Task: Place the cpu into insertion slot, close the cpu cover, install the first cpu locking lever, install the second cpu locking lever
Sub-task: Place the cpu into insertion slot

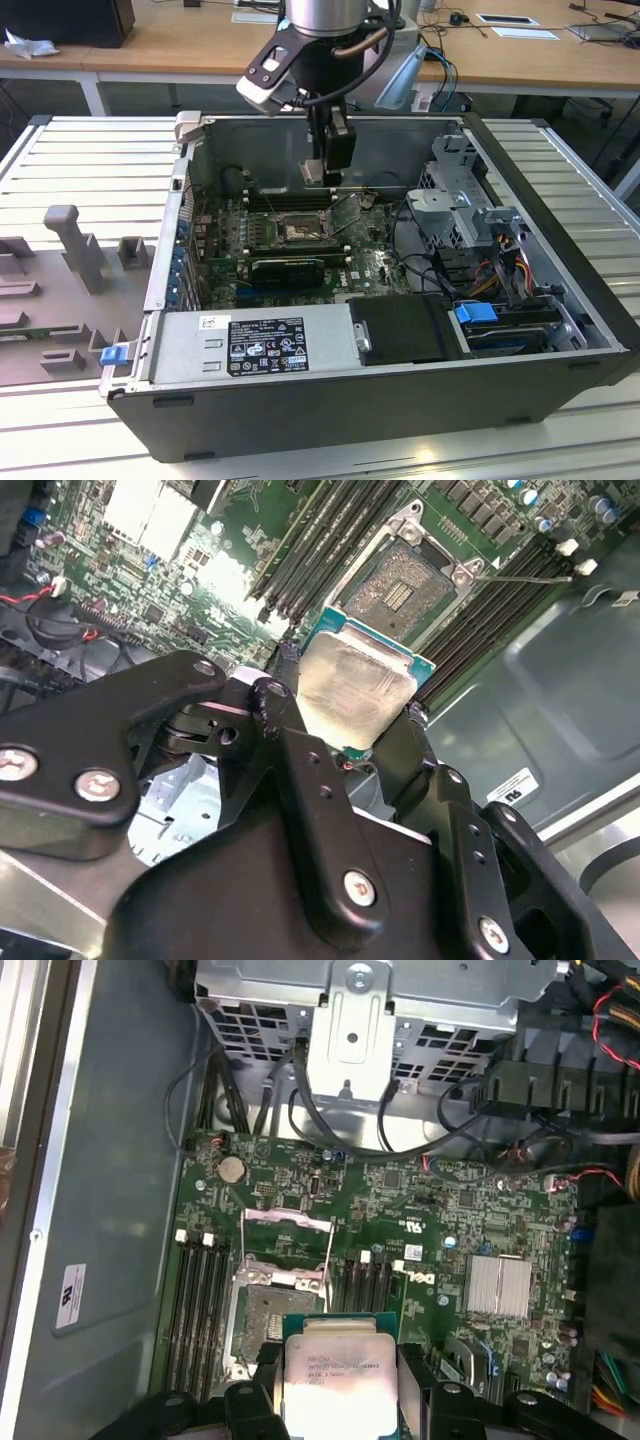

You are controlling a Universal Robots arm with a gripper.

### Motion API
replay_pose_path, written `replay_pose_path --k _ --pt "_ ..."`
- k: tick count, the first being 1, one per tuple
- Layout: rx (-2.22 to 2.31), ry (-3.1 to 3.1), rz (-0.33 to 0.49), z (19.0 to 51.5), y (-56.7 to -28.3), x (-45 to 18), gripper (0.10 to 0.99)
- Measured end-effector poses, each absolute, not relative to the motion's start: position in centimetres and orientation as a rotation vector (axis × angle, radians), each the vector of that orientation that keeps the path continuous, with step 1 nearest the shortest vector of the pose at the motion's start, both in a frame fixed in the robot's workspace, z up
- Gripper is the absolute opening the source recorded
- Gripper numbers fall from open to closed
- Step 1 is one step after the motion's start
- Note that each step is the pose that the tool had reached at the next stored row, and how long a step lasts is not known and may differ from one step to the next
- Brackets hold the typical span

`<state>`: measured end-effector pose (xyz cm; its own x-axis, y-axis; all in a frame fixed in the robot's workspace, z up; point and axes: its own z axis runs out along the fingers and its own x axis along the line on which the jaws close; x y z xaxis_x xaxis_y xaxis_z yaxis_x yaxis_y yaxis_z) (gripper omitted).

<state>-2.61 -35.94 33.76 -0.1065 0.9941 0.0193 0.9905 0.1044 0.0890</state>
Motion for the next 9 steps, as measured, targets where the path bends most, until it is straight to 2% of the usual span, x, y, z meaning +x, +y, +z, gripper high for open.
replay_pose_path --k 9 --pt "2.192 2.177 0.118 33.52 -35.93 -2.61 0.541"
